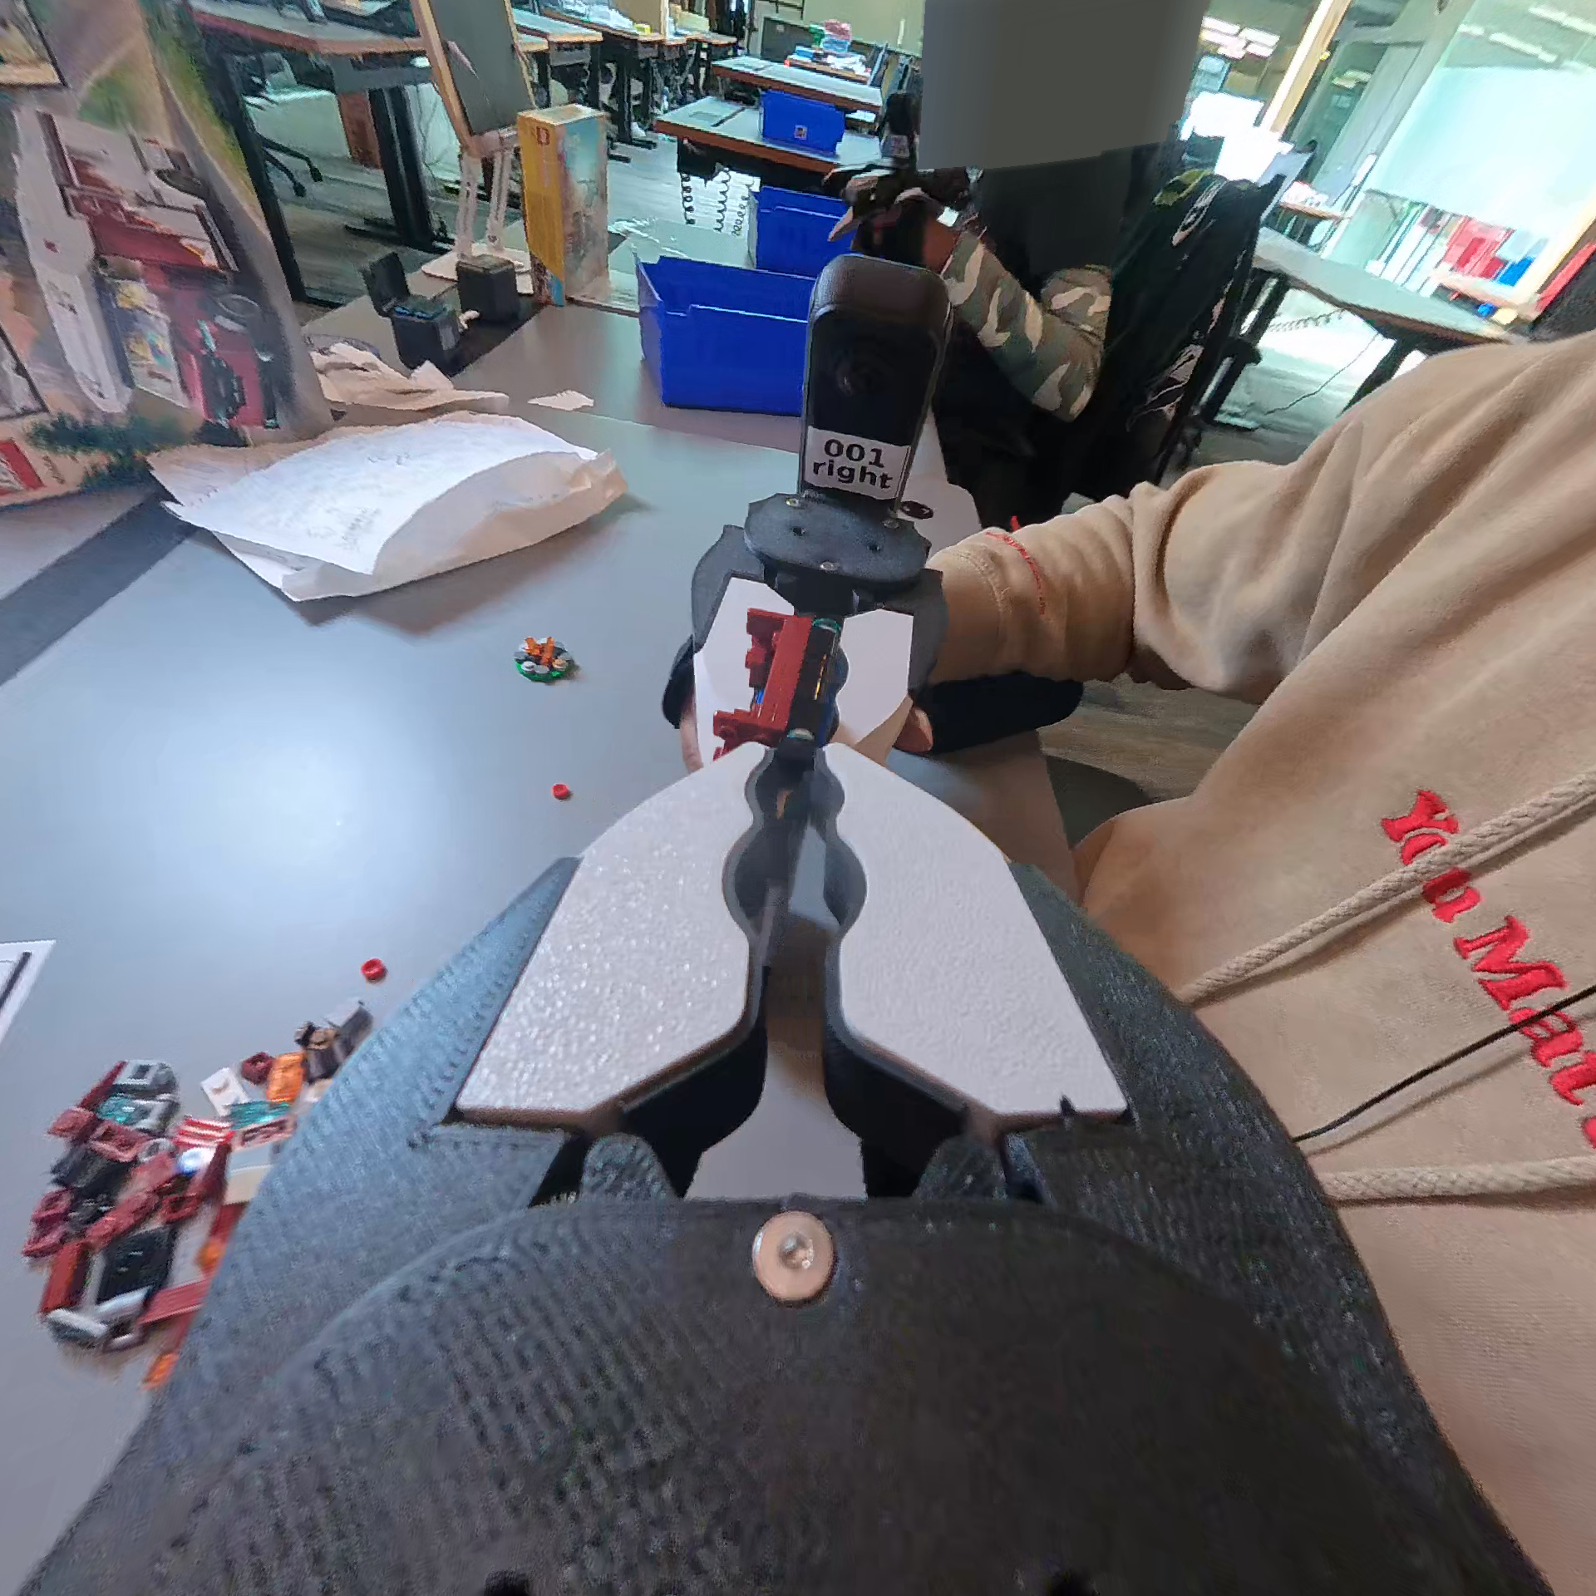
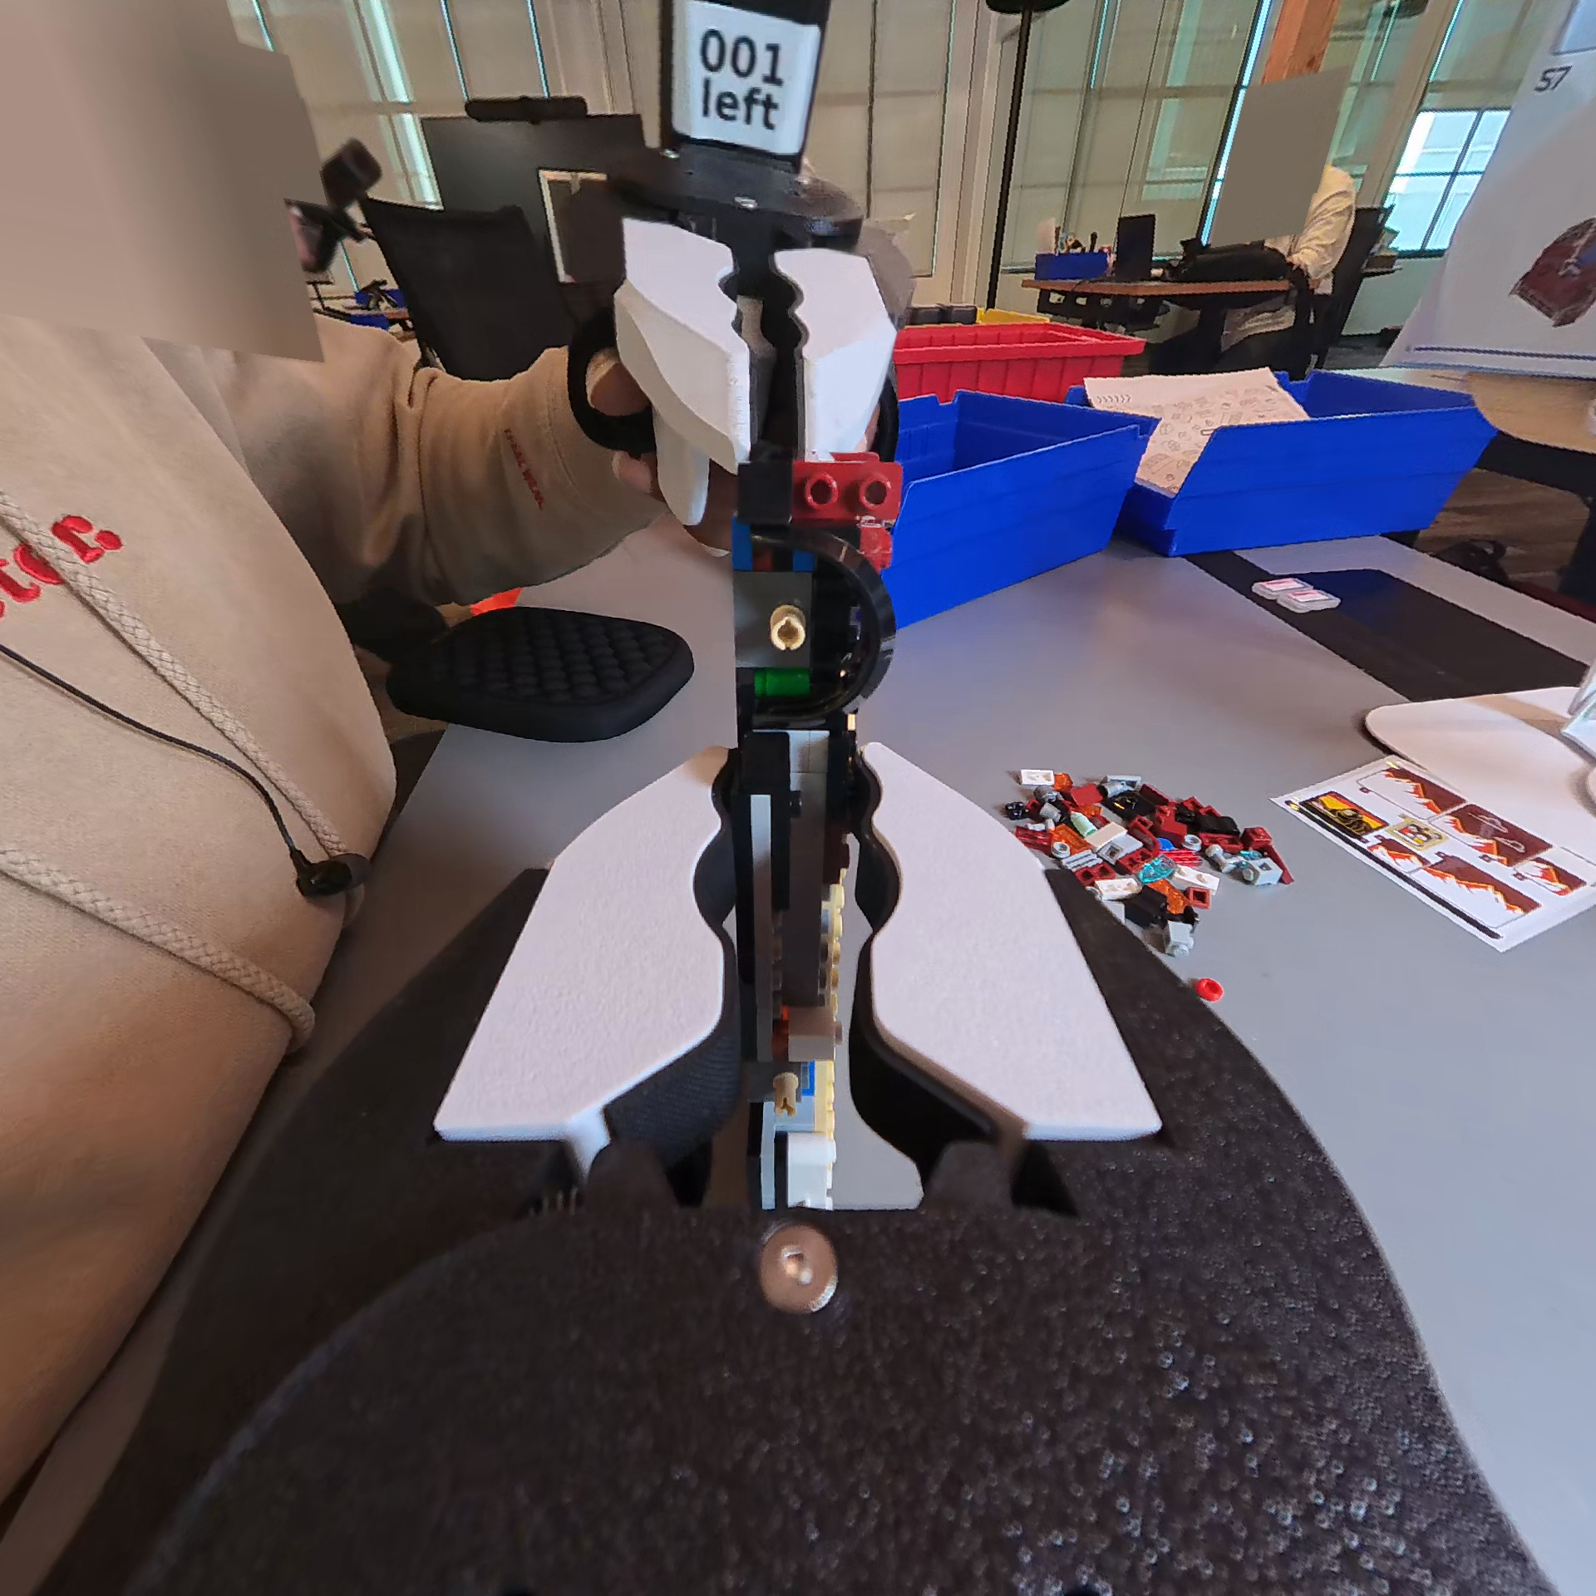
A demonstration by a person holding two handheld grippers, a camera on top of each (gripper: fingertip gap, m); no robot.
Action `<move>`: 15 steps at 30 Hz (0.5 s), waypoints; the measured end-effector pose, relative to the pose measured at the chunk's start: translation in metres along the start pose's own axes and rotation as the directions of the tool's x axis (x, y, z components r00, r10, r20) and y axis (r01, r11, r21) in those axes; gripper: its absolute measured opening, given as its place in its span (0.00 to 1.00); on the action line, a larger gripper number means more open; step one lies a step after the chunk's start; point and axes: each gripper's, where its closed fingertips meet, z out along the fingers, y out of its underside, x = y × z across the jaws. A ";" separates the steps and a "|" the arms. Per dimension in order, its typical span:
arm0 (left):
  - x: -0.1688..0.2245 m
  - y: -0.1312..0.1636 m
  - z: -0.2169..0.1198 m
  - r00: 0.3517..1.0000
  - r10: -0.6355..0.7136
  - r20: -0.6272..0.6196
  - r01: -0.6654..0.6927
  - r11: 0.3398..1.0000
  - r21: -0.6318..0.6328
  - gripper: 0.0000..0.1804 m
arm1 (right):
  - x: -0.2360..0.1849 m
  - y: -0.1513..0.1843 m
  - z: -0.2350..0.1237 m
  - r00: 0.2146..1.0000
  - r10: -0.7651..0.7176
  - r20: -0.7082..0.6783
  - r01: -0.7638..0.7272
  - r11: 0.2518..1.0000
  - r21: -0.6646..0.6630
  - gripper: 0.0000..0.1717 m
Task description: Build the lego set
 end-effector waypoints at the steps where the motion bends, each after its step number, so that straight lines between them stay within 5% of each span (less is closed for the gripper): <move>1: 0.000 0.000 0.000 0.999 -0.042 -0.022 0.042 0.999 0.004 0.04 | 0.000 0.000 0.000 1.000 -0.003 0.000 0.003 1.000 -0.001 0.14; 10: 0.002 -0.001 -0.001 0.869 -0.442 -0.223 0.453 0.892 -0.004 0.04 | -0.001 0.000 0.000 0.999 -0.032 -0.014 0.032 0.999 0.003 0.14; 15: -0.001 -0.002 -0.003 0.849 -0.484 -0.211 0.498 0.867 0.014 0.06 | 0.001 0.000 0.000 0.999 -0.031 -0.023 0.031 0.999 0.003 0.14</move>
